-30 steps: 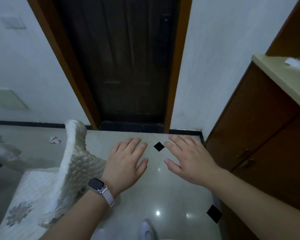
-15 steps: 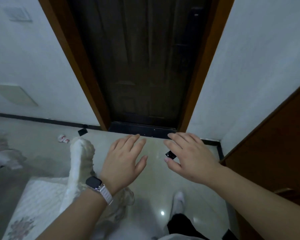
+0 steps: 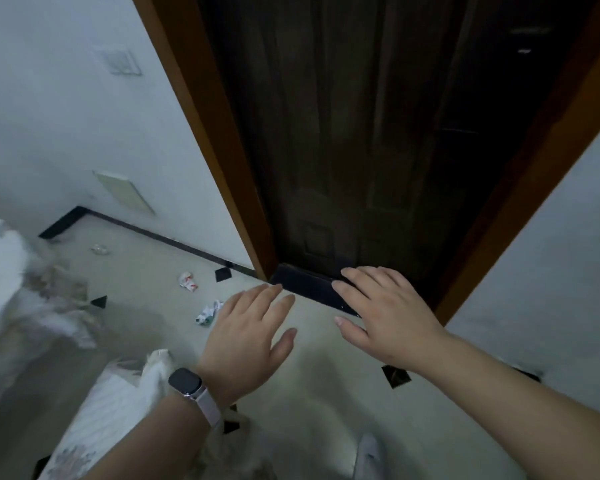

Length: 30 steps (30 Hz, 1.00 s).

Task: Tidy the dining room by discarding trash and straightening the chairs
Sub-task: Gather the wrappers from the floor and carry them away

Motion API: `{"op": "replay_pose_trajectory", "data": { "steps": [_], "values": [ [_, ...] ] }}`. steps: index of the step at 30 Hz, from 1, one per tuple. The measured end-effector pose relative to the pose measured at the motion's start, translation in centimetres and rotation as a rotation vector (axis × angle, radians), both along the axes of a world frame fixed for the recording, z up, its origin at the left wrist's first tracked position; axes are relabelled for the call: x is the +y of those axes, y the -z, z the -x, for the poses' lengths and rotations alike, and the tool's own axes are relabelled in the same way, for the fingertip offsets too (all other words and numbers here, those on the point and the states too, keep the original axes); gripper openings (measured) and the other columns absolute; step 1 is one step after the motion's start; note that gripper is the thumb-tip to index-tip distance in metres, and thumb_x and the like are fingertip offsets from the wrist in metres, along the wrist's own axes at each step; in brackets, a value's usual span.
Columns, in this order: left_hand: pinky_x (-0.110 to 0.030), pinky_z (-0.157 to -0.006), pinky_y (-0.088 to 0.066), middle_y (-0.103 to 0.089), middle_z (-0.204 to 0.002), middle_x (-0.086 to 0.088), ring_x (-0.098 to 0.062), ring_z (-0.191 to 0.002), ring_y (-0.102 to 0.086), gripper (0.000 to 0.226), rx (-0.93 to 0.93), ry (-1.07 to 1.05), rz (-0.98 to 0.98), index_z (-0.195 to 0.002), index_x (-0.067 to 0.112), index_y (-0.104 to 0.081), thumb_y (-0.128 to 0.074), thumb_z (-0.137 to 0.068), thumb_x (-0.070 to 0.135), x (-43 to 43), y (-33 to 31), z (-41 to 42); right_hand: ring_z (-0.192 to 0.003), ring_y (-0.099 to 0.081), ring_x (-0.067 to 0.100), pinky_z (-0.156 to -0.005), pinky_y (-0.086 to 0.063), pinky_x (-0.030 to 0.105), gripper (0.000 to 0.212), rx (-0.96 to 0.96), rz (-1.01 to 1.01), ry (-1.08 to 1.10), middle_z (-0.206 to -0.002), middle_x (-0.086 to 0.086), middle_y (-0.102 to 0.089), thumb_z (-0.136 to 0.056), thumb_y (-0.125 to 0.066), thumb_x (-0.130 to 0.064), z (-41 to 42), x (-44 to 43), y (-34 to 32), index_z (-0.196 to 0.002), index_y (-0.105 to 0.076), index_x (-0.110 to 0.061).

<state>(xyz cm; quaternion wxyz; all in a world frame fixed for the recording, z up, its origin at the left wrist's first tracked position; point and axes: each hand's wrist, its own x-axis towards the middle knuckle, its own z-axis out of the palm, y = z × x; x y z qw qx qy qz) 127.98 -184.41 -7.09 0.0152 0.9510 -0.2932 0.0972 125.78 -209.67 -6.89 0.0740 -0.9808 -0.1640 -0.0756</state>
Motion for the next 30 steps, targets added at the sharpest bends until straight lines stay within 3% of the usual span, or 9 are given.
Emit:
{"op": "replay_pose_trajectory", "data": {
  "steps": [6, 14, 30],
  "values": [
    [-0.044, -0.104, -0.044, -0.057, -0.137, -0.002, -0.025, -0.126, -0.053, 0.048, 0.049, -0.102, -0.016, -0.134, 0.024, -0.053, -0.041, -0.095, 0.05, -1.6, 0.2, -4.6, -0.131, -0.047, 0.022, -0.11, -0.035, 0.043, 0.058, 0.059, -0.021, -0.106, -0.141, 0.001, -0.052, -0.095, -0.03, -0.056, -8.0, -1.5, -1.2, -0.138, -0.051, -0.022],
    [-0.046, -0.102, -0.046, -0.058, -0.136, -0.004, -0.028, -0.125, -0.054, 0.048, 0.063, -0.255, 0.015, -0.133, 0.023, -0.054, -0.042, -0.094, 0.049, 0.5, 1.0, -11.8, -0.123, -0.052, 0.024, -0.105, -0.041, 0.044, 0.053, 0.038, -0.058, -0.224, -0.135, 0.004, -0.056, -0.095, -0.04, -0.053, -17.3, 0.8, 0.4, -0.132, -0.056, -0.018],
    [-0.045, -0.097, -0.047, -0.06, -0.131, -0.004, -0.03, -0.12, -0.056, 0.044, 0.018, -0.488, 0.208, -0.127, 0.02, -0.058, -0.05, -0.09, 0.044, 15.9, 3.8, -33.0, -0.123, -0.051, 0.021, -0.105, -0.04, 0.041, 0.052, 0.029, 0.046, -0.426, -0.135, 0.001, -0.056, -0.092, -0.044, -0.053, -42.3, 16.4, 0.6, -0.131, -0.057, -0.022]
  ]
}}
